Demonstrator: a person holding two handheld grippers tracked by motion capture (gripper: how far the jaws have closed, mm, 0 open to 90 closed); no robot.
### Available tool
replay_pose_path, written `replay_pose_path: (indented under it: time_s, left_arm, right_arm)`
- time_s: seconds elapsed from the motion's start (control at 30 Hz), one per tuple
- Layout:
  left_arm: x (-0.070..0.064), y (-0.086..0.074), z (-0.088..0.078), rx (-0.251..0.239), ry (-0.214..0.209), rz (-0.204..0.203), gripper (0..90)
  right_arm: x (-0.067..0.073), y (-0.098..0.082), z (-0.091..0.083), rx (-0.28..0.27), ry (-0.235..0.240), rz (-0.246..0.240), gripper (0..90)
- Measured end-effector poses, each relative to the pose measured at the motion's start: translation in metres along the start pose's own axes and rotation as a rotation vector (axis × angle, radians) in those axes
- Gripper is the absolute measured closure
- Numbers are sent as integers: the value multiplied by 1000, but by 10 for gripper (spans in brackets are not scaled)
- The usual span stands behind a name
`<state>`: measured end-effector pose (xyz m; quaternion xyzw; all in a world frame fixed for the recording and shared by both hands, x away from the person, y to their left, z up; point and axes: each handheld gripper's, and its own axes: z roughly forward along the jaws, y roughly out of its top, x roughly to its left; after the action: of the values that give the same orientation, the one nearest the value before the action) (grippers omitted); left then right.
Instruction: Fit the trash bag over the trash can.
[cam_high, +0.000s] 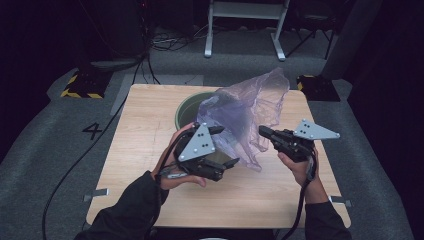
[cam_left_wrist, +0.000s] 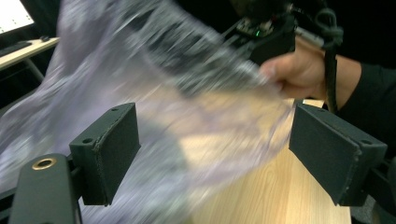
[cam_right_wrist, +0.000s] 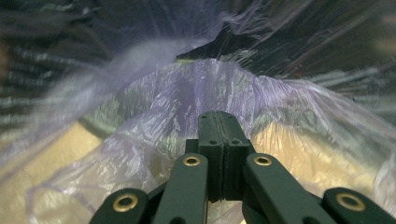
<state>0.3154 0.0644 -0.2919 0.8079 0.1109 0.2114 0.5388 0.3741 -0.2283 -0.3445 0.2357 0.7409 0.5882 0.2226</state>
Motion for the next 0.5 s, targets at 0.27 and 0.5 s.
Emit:
replay_pose_path:
  time_s: [0.27, 0.5]
  left_arm:
    - [-5, 1, 27, 98, 26, 60, 491]
    - [14, -16, 19, 111, 60, 64, 891]
  right_arm:
    - [24, -3, 15, 44, 62, -79, 833]
    - [29, -12, 23, 95, 16, -115, 638]
